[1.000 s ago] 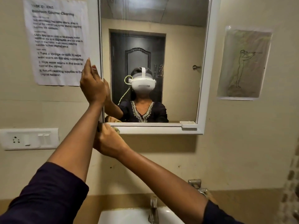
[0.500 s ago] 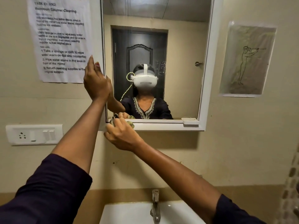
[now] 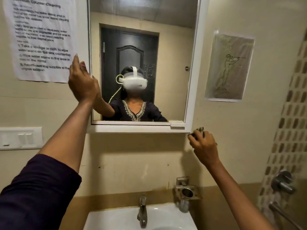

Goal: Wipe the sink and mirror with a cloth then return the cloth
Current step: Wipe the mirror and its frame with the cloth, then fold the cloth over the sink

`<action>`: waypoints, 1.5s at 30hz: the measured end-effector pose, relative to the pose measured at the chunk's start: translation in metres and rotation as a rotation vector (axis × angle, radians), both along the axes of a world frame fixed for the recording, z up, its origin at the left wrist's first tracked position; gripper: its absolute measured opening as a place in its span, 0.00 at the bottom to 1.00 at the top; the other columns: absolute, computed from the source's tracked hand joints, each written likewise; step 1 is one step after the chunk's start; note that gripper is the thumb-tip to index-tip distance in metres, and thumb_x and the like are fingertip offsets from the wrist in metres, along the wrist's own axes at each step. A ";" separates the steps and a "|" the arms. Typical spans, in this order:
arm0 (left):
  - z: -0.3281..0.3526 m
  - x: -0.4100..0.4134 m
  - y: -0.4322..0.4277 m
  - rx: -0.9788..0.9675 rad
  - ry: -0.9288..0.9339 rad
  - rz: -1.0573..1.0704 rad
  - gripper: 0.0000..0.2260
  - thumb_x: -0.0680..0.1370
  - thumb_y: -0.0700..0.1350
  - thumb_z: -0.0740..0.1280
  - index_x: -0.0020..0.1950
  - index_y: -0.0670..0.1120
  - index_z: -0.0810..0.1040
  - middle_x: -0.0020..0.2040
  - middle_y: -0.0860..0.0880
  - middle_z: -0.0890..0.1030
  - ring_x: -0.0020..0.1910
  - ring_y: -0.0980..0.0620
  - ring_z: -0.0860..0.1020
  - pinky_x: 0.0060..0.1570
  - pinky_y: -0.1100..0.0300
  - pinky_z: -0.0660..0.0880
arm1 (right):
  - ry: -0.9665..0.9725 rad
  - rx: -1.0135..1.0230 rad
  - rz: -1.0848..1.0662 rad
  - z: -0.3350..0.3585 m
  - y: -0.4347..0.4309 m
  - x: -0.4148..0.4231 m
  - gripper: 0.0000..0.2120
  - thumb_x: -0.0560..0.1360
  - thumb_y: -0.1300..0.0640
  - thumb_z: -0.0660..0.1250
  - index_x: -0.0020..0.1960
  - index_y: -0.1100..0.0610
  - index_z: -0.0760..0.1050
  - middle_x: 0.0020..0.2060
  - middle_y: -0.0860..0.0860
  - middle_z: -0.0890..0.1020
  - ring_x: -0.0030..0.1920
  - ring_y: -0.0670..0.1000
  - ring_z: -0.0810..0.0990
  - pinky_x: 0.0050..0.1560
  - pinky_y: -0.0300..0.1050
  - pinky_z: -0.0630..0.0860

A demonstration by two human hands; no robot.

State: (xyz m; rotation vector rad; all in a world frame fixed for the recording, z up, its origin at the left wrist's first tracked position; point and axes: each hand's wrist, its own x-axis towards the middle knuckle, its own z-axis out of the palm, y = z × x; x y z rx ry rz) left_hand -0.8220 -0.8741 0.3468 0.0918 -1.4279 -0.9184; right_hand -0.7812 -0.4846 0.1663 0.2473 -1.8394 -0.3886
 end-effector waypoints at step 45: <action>-0.360 0.193 0.263 -0.339 -0.923 -1.460 0.07 0.70 0.39 0.73 0.43 0.46 0.76 0.37 0.48 0.83 0.37 0.54 0.80 0.40 0.64 0.75 | -1.196 -1.234 0.437 -0.184 0.035 0.227 0.18 0.66 0.54 0.77 0.51 0.60 0.78 0.50 0.52 0.78 0.52 0.49 0.77 0.56 0.47 0.74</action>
